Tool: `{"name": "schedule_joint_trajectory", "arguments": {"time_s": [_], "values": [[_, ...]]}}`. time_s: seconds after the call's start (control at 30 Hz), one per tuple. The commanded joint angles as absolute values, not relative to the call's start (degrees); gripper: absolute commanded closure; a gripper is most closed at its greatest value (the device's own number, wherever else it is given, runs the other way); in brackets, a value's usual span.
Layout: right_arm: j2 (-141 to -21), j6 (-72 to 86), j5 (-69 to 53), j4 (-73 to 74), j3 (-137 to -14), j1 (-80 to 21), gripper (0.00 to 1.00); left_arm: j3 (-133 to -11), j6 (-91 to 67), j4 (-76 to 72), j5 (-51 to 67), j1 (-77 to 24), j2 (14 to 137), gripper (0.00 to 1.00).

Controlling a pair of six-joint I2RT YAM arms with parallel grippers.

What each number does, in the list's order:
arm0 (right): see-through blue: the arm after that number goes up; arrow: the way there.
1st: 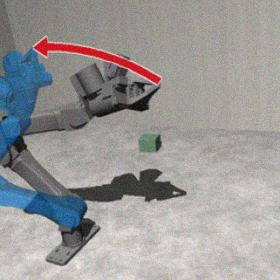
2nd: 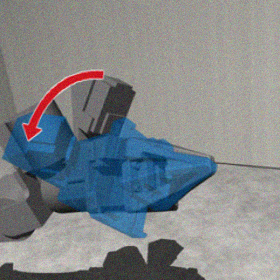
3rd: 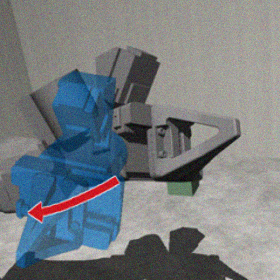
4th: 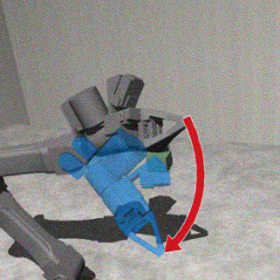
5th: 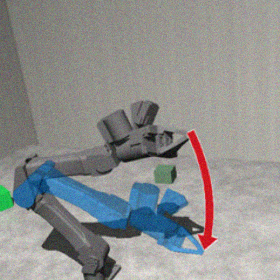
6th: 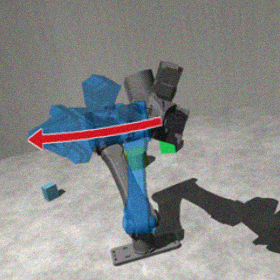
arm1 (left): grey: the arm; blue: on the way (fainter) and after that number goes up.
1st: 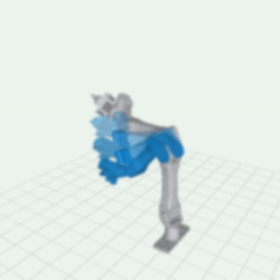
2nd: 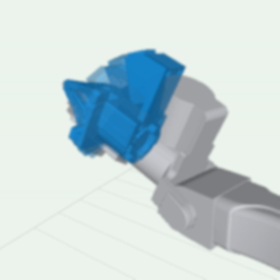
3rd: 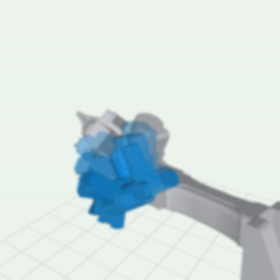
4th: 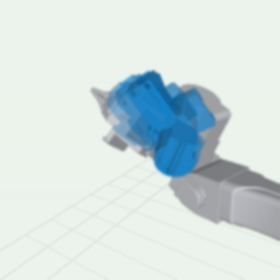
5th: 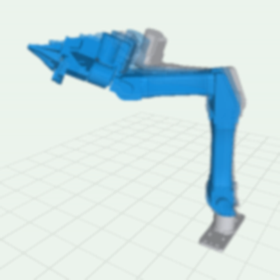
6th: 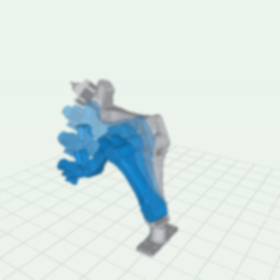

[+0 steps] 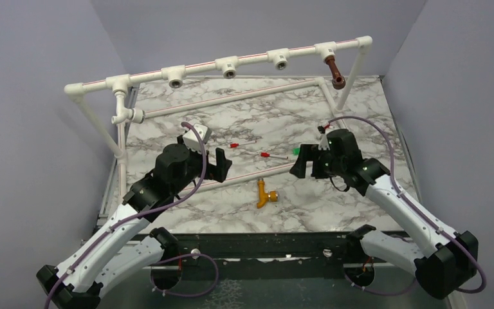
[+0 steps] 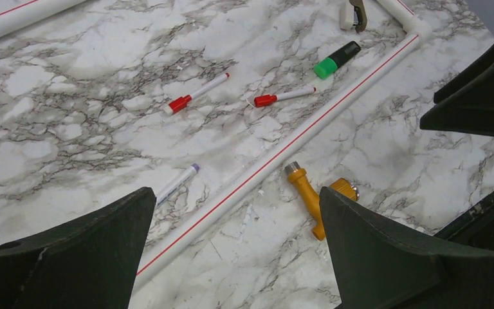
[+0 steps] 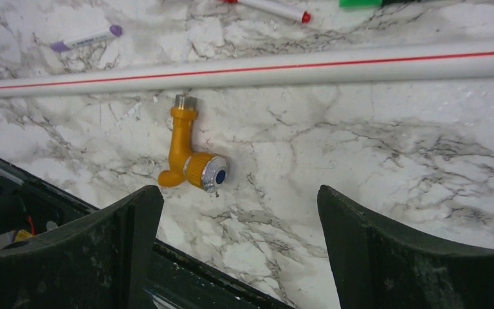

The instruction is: Install the water faucets

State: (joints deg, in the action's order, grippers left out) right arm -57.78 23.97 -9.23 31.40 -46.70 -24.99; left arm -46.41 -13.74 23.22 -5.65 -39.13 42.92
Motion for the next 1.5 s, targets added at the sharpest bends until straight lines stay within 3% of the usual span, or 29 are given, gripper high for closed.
{"name": "schedule_joint_trajectory", "arguments": {"time_s": [0.0, 0.27, 0.47, 0.8, 1.47], "values": [[-59.98, 30.01, -2.42, 32.47, -45.53, -30.58, 0.06, -44.29, -16.02, 20.82, -7.12, -39.35, 40.02, 0.01], [-68.08, 36.61, 7.59, 32.68, -47.15, -43.29, 0.06, -40.77, -17.50, 20.50, -7.25, -39.36, 36.91, 0.01], [-73.83, 40.04, 7.13, 29.57, -47.63, -48.84, 0.07, -37.53, -18.34, 19.35, -7.58, -39.31, 34.25, 0.01], [-81.17, 41.22, 4.55, 23.90, -48.76, -51.22, 0.18, -35.24, -18.27, 17.75, -6.00, -39.37, 33.11, 0.01], [-92.95, 49.96, 12.75, 28.77, -55.08, -56.61, 0.14, -35.24, -17.67, 17.67, -4.42, -39.35, 33.09, 0.01]]}}
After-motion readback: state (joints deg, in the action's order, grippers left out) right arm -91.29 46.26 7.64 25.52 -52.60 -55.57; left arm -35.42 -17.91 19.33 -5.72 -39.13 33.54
